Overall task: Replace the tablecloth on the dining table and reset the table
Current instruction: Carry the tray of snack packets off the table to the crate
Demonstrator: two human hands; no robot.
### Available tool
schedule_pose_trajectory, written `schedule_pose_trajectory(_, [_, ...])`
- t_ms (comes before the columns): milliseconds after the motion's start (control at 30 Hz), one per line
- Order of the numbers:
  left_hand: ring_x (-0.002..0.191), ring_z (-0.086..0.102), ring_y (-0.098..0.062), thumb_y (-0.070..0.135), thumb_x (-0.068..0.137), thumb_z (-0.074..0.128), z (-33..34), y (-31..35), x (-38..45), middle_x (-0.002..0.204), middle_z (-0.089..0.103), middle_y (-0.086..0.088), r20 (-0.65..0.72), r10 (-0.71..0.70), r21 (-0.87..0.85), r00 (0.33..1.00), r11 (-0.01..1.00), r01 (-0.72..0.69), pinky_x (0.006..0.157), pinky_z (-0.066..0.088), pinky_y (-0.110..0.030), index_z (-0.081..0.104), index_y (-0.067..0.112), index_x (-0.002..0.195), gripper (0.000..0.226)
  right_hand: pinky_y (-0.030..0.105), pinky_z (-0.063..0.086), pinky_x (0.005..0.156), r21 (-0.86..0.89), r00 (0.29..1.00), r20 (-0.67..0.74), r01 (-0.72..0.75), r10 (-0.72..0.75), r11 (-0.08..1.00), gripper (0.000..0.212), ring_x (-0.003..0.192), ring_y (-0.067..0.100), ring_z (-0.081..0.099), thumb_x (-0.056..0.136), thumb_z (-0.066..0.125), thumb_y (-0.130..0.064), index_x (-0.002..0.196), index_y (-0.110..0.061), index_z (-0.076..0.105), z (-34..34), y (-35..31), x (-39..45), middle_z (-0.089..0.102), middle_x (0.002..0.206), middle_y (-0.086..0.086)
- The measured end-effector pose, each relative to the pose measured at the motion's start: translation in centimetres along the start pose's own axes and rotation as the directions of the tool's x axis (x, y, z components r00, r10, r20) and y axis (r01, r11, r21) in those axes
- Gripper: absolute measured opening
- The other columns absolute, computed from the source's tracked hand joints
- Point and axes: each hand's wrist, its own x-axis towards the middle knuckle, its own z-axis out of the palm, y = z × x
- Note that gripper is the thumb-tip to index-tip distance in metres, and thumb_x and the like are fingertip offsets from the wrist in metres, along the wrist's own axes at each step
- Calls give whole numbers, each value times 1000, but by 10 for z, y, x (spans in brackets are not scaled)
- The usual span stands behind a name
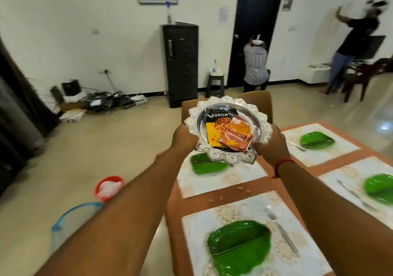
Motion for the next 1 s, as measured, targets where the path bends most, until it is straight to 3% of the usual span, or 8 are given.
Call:
schedule_pose_trajectory(100, [68,54,-18,0,82,63,-85,-26,-22,65,52,6,-93,-7,35,996,999,11,64,47,-31,48,19,62,31,44,44,104,40,997,67,21,-23,999,84,125,36,52,71,85,-19,140,-6,39,52,-48,-20,54,134,20])
schedule_pose_trajectory(233, [57,48,-11,-3,85,59,-188,-68,-64,59,49,5,-216,-103,23,971,994,111,48,44,-20,48,16,61,33,37,46,93,125,969,213,103,-128,987,61,115,31,59,78,82,-17,125,-4,46,124,-116,-69,63,124,16])
schedule_pose_trajectory(400, [76,53,-16,-3,81,58,-291,-133,-143,59,50,4,-414,-243,15,877,962,273,68,48,-33,49,14,60,28,38,46,95,189,830,507,157,-233,969,46,111,28,58,81,79,-14,118,-5,53,211,-172,-145,61,127,22])
schedule_pose_trajectory(467, [80,56,-16,-4,79,58,-312,-158,-183,68,56,1,-484,-287,-22,827,948,316,72,52,-34,54,9,70,17,17,45,90,161,738,624,199,-256,967,54,113,27,56,85,76,-12,130,4,51,234,-183,-180,56,134,23])
schedule_pose_trajectory(533, [86,63,-17,1,74,60,-324,-180,-217,86,65,-3,-518,-318,-53,794,938,342,80,56,-35,64,9,91,19,4,45,67,229,692,655,199,-302,953,32,97,25,59,83,76,-5,111,2,61,248,-186,-207,65,118,22])
schedule_pose_trajectory(633, [93,70,-23,10,66,62,-343,-240,-282,99,73,-3,-565,-423,-115,708,890,441,84,59,-42,68,17,102,37,28,52,81,274,569,753,186,-331,943,38,88,18,60,80,79,-8,113,2,63,279,-175,-264,65,103,9])
schedule_pose_trajectory(867, [90,67,-28,2,80,65,-334,-292,-432,89,66,-7,-653,-585,-185,480,739,648,80,59,-45,54,21,84,22,45,56,89,226,290,925,104,-246,969,38,98,28,68,75,82,-11,110,-6,70,343,-113,-380,72,106,10])
schedule_pose_trajectory(1000, [96,65,-31,2,83,65,-337,-335,-503,97,63,-10,-671,-637,-207,380,652,729,82,57,-45,53,16,90,19,58,54,90,132,239,961,51,-141,990,35,100,38,68,67,82,-5,98,-15,67,368,-82,-451,72,101,13])
